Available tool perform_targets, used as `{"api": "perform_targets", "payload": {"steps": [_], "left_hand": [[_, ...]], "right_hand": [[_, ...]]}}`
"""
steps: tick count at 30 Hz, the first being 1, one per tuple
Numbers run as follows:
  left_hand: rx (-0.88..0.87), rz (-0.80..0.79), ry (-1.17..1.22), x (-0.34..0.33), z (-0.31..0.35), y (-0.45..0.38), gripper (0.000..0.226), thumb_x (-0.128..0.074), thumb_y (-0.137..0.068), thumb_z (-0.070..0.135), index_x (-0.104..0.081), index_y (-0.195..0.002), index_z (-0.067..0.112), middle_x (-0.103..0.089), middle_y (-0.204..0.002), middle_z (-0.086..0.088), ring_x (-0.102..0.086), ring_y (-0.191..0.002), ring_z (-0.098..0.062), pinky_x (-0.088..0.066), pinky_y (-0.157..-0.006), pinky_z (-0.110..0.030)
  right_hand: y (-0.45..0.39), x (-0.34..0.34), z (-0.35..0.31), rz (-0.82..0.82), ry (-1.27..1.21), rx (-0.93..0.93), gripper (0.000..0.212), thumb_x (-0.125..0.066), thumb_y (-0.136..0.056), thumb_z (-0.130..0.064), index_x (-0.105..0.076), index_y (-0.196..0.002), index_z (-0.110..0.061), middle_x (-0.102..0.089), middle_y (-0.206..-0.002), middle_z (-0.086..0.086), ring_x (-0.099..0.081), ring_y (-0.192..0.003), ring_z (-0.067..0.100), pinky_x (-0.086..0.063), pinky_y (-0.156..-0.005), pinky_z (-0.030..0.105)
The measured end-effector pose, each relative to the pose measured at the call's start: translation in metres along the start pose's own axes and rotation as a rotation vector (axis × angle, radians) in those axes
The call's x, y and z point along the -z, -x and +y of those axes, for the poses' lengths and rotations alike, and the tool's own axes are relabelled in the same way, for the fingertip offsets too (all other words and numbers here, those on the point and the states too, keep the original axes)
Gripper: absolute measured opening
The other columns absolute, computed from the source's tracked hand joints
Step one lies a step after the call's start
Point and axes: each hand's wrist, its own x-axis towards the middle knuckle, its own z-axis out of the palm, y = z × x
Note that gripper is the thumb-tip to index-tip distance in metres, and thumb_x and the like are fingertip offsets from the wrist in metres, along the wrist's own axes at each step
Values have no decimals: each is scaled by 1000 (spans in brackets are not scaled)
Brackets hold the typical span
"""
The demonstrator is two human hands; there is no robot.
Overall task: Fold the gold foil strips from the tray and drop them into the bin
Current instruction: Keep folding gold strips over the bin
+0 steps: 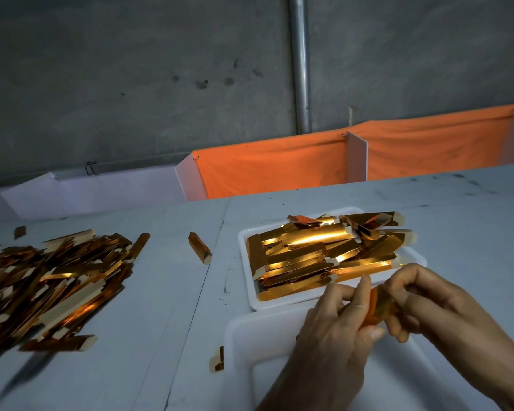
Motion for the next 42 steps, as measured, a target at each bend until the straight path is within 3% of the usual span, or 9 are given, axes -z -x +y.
{"api": "perform_targets", "payload": {"steps": [3,6,10,13,15,18,28,38,42], "left_hand": [[-26,-19,-34,1,1,0,54,-35,-101,29,-10,-150,25,-30,-141,-1,-30,-128,-12,-36,-101,-28],[-29,-33,-90,1,1,1,57,-39,-101,28,-12,-150,24,-31,-143,1,-28,-129,-11,-32,-103,-27],[0,-51,-99,1,5,-2,59,-43,-100,22,-12,-150,24,-34,-147,-2,-28,-133,-16,-23,-103,-28],[114,-22,12,1,5,-1,60,-46,-98,27,-14,-147,38,-36,-146,11,-30,-132,-7,-22,-99,-16],[173,32,91,1,4,0,47,-49,-97,29,-27,-138,37,-41,-140,14,-35,-126,-4,-24,-89,-6],[169,51,108,3,3,2,32,-49,-97,28,-38,-127,32,-45,-133,14,-36,-118,0,-24,-82,-3],[99,92,81,1,1,3,29,-51,-95,31,-40,-121,37,-44,-125,19,-25,-96,21,-24,-79,0],[85,107,82,-2,-2,4,26,-53,-94,29,-42,-116,38,-47,-122,19,-28,-95,22,-26,-80,-1],[109,108,91,-1,-2,4,26,-53,-94,31,-35,-105,47,-46,-122,22,-30,-95,22,-26,-79,2]], "right_hand": [[0,-2,1,-47,51,-30,12,-58,-78,-29,-63,-74,-19,-55,-54,11,-50,-51,19,-45,-54,21],[-2,-1,7,-41,69,-47,18,-58,-88,-10,-62,-74,-20,-51,-51,9,-46,-47,17,-44,-53,21],[-3,-2,9,-11,67,-60,14,-59,-86,1,-59,-79,-11,-47,-51,6,-43,-44,16,-43,-48,21],[-4,-2,5,-28,-88,-96,8,-59,-83,-7,-63,-77,-9,-47,-55,10,-44,-47,19,-41,-47,23],[-5,0,5,-57,-282,-171,19,-53,-82,-19,-67,-84,-6,-49,-61,13,-46,-48,21,-43,-46,26],[-7,1,6,-68,-424,-231,23,-53,-80,-15,-69,-92,-5,-52,-66,15,-49,-49,23,-45,-43,27],[-4,-5,1,-59,-451,-288,6,-63,-70,-6,-66,-74,-4,-48,-59,15,-48,-43,20,-44,-38,25],[-4,-3,1,-66,-302,-327,21,-63,-67,-7,-59,-86,2,-48,-62,18,-45,-44,22,-42,-41,24],[-4,-3,2,-65,-296,-319,24,-59,-68,-7,-59,-91,2,-47,-62,19,-44,-45,22,-40,-43,24]]}}
